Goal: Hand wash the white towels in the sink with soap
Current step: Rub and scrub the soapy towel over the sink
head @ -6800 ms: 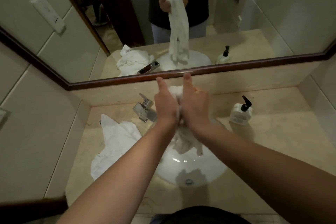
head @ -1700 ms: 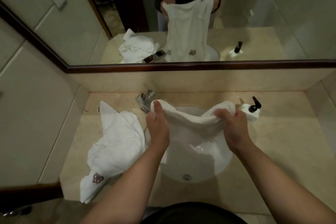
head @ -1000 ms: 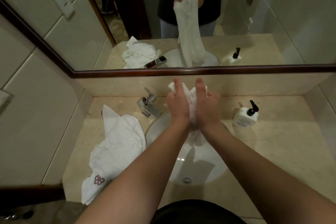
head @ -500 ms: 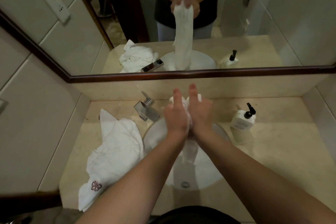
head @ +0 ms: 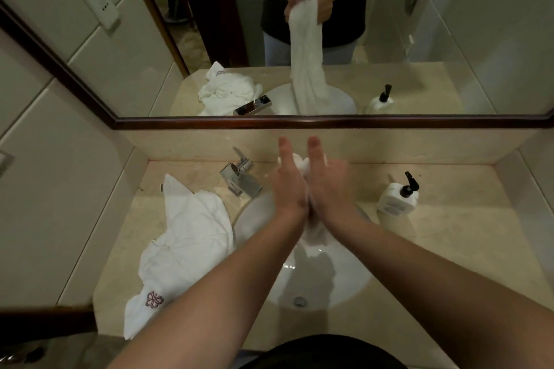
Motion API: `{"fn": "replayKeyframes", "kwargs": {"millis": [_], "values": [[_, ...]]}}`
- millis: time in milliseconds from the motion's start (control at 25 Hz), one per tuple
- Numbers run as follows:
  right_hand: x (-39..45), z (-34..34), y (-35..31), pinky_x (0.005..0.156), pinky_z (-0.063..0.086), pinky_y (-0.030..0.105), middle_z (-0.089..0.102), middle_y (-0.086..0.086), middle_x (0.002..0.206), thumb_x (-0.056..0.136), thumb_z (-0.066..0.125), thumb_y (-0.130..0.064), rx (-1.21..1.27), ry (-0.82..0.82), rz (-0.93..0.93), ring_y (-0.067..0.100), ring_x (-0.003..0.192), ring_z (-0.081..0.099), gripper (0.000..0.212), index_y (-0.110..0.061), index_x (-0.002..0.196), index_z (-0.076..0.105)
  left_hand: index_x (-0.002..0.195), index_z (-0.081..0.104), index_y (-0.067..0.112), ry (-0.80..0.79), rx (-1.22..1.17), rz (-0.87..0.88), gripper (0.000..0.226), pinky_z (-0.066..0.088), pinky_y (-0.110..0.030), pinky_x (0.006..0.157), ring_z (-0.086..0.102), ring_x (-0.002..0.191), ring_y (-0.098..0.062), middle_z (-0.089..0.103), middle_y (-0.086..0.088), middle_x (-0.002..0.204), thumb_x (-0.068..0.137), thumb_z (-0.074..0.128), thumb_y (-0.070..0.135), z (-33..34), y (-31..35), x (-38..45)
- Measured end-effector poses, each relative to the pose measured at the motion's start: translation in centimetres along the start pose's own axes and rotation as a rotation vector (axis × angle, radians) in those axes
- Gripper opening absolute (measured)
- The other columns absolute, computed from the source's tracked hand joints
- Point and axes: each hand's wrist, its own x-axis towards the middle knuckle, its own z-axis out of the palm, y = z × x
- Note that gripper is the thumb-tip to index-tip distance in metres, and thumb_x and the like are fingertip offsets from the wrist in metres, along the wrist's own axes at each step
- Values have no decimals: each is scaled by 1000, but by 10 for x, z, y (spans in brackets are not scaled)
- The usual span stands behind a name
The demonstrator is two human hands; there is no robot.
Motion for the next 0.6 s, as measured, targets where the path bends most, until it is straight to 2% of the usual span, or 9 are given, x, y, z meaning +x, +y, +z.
{"fn": "replayKeyframes", "kwargs": {"millis": [80, 120, 200, 240, 360, 440, 520, 600], "values": [[13, 2, 0, 53, 43, 37, 49, -3, 46, 89, 43, -68, 23, 96, 65, 17, 48, 49, 66, -20, 44, 45, 47, 44, 22, -45, 32, 55, 67, 40, -28, 55, 47, 45, -9, 50, 6, 46, 98, 35, 65, 4, 0, -9], [10, 5, -2, 53, 45, 37, 53, -4, 48, 88, 47, -67, 26, 114, 82, 16, 48, 53, 62, -20, 47, 49, 47, 45, 22, -6, 20, 31, 66, 40, -28, 55, 48, 44, -9, 50, 7, 45, 97, 38, 65, 3, 6, -5], [-8, 14, 2, 48, 47, 25, 60, -5, 50, 89, 57, -57, 31, 29, 55, 8, 48, 59, 50, -20, 56, 58, 57, 53, 18, 61, -71, -133, 64, 44, -28, 56, 55, 49, -11, 56, 5, 47, 93, 41, 69, -5, 15, 4], [-11, 16, 3, 48, 46, 21, 60, -7, 48, 89, 59, -55, 36, -4, 58, 4, 47, 59, 48, -19, 57, 59, 60, 56, 16, 35, -107, -157, 65, 46, -28, 57, 59, 54, -13, 59, 4, 51, 93, 41, 71, -10, 15, 7], [5, 17, -9, 53, 46, 27, 56, -3, 48, 91, 50, -63, -2, 132, 119, 12, 48, 57, 60, -16, 54, 53, 55, 59, 18, -174, 90, 6, 70, 45, -28, 60, 60, 57, -12, 63, 2, 57, 94, 33, 70, -17, 5, 1], [-1, 27, -14, 46, 42, 23, 55, -2, 50, 94, 43, -61, 7, 173, 127, 11, 46, 54, 63, -12, 57, 54, 52, 53, 19, -115, 105, 5, 72, 46, -31, 61, 57, 54, -15, 61, 0, 57, 93, 31, 73, -22, 14, 9], [-20, 38, -14, 45, 43, 21, 57, -2, 51, 94, 40, -59, 16, 94, 86, 6, 44, 55, 63, -10, 59, 58, 57, 51, 18, -20, 66, -76, 70, 49, -34, 67, 59, 61, -20, 62, -5, 64, 92, 32, 76, -31, 19, 22], [-14, 39, -18, 50, 43, 29, 55, 0, 51, 95, 35, -60, -14, 119, 42, 13, 47, 54, 66, -12, 54, 53, 54, 45, 19, -92, 87, 11, 68, 45, -27, 57, 53, 53, -14, 55, 0, 56, 95, 31, 71, -36, 17, 17]]}}
